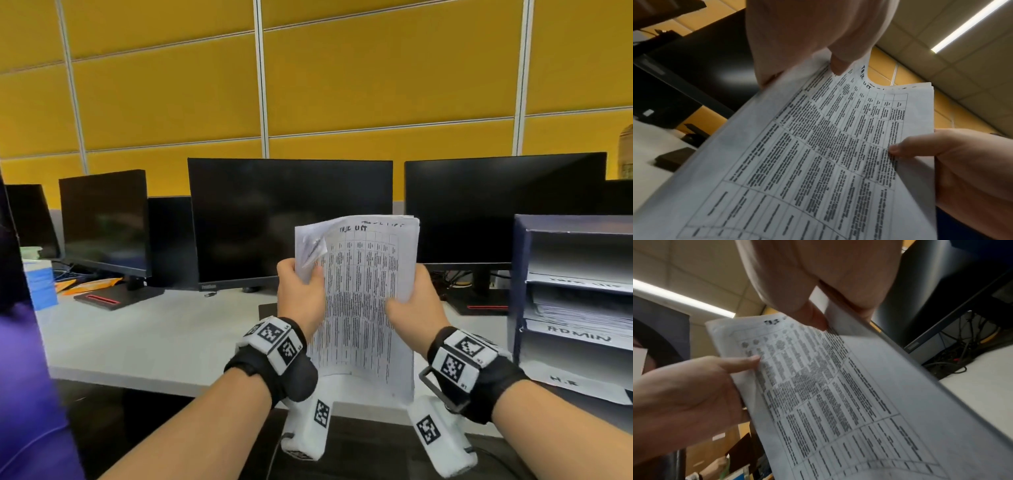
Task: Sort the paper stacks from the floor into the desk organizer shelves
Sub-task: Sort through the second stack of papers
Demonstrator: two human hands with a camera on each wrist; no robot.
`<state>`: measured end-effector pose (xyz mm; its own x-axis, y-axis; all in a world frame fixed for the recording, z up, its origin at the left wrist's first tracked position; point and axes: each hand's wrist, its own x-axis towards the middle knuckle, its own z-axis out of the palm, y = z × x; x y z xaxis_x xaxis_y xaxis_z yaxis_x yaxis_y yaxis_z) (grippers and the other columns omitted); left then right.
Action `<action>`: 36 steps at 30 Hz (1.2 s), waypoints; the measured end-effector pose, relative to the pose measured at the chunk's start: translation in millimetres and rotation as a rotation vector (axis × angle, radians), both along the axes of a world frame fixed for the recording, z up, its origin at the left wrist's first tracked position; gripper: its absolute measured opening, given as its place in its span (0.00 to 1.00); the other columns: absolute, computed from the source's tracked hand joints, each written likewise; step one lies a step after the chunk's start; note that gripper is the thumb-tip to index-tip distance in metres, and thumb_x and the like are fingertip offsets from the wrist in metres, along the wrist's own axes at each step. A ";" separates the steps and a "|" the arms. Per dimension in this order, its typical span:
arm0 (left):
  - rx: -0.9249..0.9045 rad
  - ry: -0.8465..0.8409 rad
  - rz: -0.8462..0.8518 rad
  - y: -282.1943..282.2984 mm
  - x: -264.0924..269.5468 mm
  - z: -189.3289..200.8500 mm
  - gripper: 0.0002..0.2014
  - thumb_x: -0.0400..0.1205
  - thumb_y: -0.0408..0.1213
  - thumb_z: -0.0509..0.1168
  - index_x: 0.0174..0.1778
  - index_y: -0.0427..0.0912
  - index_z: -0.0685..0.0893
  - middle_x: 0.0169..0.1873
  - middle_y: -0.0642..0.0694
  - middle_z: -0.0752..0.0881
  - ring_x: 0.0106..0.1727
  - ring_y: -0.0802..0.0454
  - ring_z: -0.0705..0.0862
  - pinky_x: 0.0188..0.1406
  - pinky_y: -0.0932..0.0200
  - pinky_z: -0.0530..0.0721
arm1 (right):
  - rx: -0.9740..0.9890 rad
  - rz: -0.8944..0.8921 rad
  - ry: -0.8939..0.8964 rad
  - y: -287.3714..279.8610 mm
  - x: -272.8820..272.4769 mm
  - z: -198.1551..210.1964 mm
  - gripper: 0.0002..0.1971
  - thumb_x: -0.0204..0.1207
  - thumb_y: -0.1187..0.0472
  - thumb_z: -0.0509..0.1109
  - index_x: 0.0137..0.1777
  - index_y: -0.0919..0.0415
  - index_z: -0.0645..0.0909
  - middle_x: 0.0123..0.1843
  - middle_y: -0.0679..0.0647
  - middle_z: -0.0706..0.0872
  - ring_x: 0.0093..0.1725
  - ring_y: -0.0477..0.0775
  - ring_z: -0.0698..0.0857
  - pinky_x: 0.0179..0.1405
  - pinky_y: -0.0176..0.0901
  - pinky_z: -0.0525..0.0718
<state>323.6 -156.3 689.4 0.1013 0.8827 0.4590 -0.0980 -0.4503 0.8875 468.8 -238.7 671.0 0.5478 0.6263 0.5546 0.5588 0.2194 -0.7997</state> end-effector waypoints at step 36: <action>0.517 0.648 0.476 2.5 -45.8 45.5 0.04 0.81 0.45 0.68 0.42 0.55 0.88 0.48 0.58 0.84 0.58 0.52 0.72 0.54 0.56 0.60 | -0.187 0.045 0.078 -10.6 16.8 11.0 0.24 0.75 0.73 0.69 0.70 0.59 0.71 0.63 0.54 0.83 0.63 0.56 0.82 0.65 0.56 0.80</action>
